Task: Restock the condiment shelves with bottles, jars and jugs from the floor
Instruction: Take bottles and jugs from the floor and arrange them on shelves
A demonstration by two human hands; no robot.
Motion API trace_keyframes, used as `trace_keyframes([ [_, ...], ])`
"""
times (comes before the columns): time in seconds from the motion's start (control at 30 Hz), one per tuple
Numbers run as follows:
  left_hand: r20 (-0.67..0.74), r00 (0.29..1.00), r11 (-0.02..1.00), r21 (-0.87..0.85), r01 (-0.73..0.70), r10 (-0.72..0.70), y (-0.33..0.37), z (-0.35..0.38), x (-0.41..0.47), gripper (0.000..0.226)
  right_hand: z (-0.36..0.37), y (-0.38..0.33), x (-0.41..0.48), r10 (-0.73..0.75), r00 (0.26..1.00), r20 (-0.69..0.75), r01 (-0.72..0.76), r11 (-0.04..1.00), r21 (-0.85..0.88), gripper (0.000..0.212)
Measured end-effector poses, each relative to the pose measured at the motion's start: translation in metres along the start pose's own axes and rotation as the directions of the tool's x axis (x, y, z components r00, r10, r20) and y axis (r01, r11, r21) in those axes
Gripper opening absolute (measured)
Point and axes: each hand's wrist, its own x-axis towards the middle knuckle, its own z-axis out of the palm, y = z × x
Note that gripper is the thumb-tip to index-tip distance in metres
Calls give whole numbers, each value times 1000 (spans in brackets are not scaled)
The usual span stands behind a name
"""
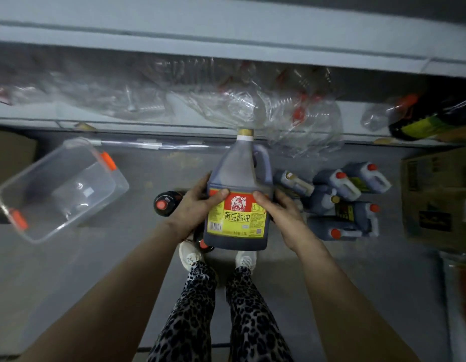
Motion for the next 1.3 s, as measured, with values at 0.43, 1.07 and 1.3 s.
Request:
trace_keyframes([
  [0.43,-21,967,952,181,-247,254,133,1,-130,67,36,-119,-133,-175,984,26,174,984,44,64],
  [1.07,75,845,780,347,-520,530,289,44,-187,61,-2,-264,-207,-516,856,-36,512,855,-86,77],
  [1.3,65,789,727,349,-591,611,348,67,-167,43,-36,-328,-183,-597,802,-3,592,797,-116,82],
])
